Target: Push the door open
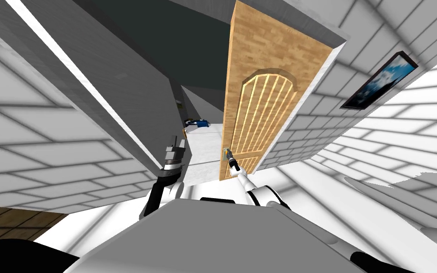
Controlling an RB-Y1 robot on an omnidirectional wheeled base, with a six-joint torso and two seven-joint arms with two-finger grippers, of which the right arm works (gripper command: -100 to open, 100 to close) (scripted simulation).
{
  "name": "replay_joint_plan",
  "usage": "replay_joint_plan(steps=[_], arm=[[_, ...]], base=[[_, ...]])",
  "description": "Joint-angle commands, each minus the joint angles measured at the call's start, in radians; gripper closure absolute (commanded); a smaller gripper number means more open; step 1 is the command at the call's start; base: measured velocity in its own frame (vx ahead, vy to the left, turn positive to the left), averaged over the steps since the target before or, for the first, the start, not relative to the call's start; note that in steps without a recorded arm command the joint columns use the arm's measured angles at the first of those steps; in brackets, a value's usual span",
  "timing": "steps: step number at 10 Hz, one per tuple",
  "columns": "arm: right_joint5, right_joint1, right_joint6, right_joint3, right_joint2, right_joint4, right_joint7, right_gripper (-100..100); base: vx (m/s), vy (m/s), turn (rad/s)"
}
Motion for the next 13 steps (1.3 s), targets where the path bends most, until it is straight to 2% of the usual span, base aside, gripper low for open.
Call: replay_joint_plan(steps=[1, 5, 6, 11, 12, 13], arm=[[0.0, 0.002, 0.001, 0.0, 0.0, 0.003, 0.0, 100], [0.0, 0.002, 0.001, 0.0, 0.0, 0.003, 0.0, 100], [-0.004, 0.001, 0.002, -0.01, -0.012, 0.002, 0.004, 100], [-0.018, 0.005, 0.003, -0.042, -0.042, 0.004, 0.015, 100], [-0.018, 0.005, 0.003, -0.042, -0.042, 0.022, 0.015, 100], [-0.024, 0.007, 0.003, -0.057, -0.052, 0.004, 0.02, 100]], base=[[-0.034, -0.008, 0.002], [-0.005, -0.002, 0.004], [0.081, 0.051, -0.02], [0.16, 0.095, -0.036], [0.135, 0.093, -0.007], [0.138, 0.123, -0.072]])
